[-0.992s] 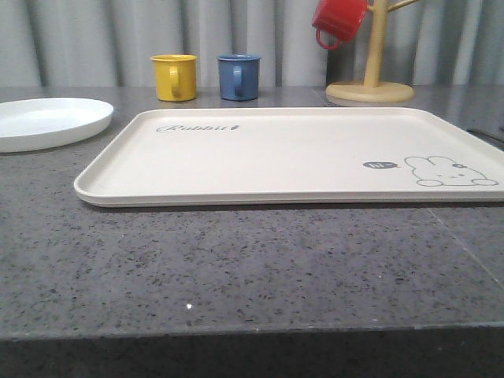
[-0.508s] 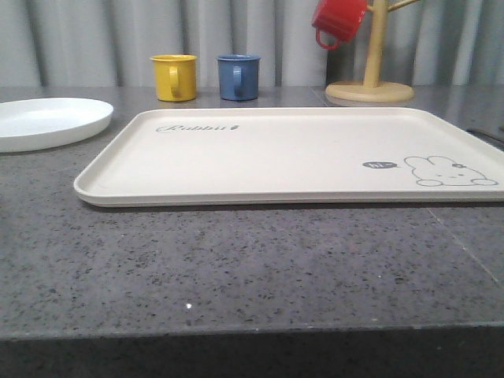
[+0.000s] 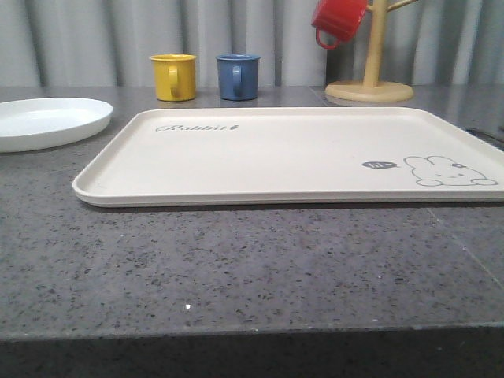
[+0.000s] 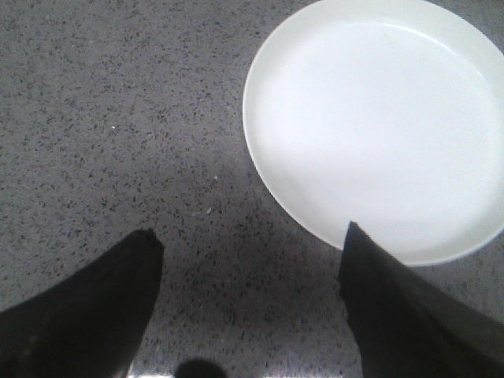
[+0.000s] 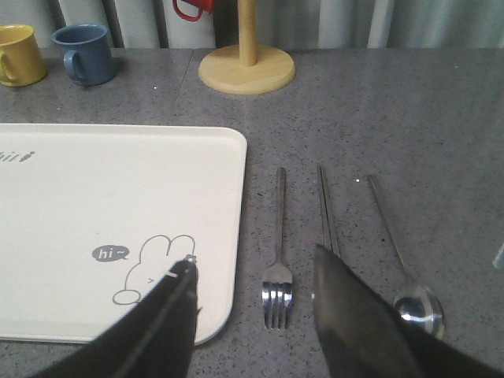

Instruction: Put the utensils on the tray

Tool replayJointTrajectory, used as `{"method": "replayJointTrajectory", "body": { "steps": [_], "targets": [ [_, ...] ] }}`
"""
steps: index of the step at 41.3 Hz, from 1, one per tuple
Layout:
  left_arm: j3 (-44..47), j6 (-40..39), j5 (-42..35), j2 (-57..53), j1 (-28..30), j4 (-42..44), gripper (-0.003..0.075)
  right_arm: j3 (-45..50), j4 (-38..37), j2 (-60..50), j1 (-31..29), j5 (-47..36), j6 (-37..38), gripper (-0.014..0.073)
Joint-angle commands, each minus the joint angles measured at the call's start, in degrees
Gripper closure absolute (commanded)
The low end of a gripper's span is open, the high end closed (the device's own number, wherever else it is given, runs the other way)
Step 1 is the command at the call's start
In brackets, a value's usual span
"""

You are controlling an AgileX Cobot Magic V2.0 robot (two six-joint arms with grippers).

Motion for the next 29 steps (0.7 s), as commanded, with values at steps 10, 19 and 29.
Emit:
{"method": "replayJointTrajectory", "body": {
  "steps": [10,19,29],
  "targets": [
    [-8.1,11.3,-2.2,12.6,4.2,-23.5,0.0247,-1.9,-0.4,0.8,-0.4,-3.9,-0.1,0.0214],
    [-10.4,11.3,-2.7,18.3,4.2,-24.0,0.0247,-1.9,-0.4,0.8,-0.4,-3.9,-0.1,0.0214],
    [-10.4,11.3,-5.2,19.7,4.2,-24.3,0.0265,-1.9,-0.4,0.8,-0.4,-3.9,-0.1,0.0214]
  ]
}}
